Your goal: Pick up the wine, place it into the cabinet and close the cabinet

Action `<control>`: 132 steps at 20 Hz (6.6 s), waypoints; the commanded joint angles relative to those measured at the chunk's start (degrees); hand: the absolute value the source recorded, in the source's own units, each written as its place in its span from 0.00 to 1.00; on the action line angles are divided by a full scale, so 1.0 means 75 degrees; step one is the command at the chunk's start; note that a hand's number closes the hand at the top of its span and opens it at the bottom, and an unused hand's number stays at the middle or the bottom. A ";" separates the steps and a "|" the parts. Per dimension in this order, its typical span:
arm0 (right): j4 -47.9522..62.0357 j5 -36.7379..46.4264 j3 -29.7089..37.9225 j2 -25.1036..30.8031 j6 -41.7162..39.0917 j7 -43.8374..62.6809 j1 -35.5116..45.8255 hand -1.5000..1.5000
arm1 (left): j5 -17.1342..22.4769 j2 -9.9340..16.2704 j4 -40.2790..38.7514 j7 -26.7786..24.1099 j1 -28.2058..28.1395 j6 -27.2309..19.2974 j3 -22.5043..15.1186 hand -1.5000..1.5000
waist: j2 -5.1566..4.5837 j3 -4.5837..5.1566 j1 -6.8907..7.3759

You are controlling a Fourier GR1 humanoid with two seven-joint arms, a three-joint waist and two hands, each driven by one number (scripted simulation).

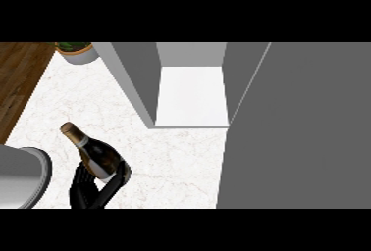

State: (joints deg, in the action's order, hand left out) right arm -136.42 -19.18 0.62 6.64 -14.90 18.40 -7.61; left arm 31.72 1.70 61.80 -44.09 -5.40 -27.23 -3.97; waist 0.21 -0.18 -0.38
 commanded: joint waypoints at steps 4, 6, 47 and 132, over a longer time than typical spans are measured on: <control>-0.0658 -0.0489 0.0224 0.0063 -0.0041 0.0159 -0.0233 0.00 | -0.0216 -0.0213 -0.2243 -0.0753 0.1319 0.0199 0.0294 1.00 | -0.0034 0.0029 -0.0058; -0.0794 -0.0386 0.0072 -0.0020 -0.0011 0.0174 -0.0413 0.00 | 0.0369 -0.0212 -0.2298 -0.1334 0.1072 -0.0066 -0.0105 1.00 | -0.0028 0.0031 -0.0057; -0.0270 -0.0393 0.0222 -0.0109 0.0004 0.0269 -0.0029 0.00 | -0.2040 0.0540 0.4484 0.3705 0.0353 0.1177 -0.2022 1.00 | -0.0023 0.0022 0.0019; 0.0404 -0.1441 0.1536 0.0203 -0.0872 0.0143 0.0716 0.00 | 0.1562 -0.0227 -0.7080 0.0412 0.8114 -0.0005 -0.2802 1.00 | -0.0261 0.0043 -0.0695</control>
State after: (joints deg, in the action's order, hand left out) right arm -132.57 -28.60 11.96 8.16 -21.02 19.27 -1.15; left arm 43.26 0.00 10.54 -39.45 53.99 -28.56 -25.84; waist -1.76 0.15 -5.70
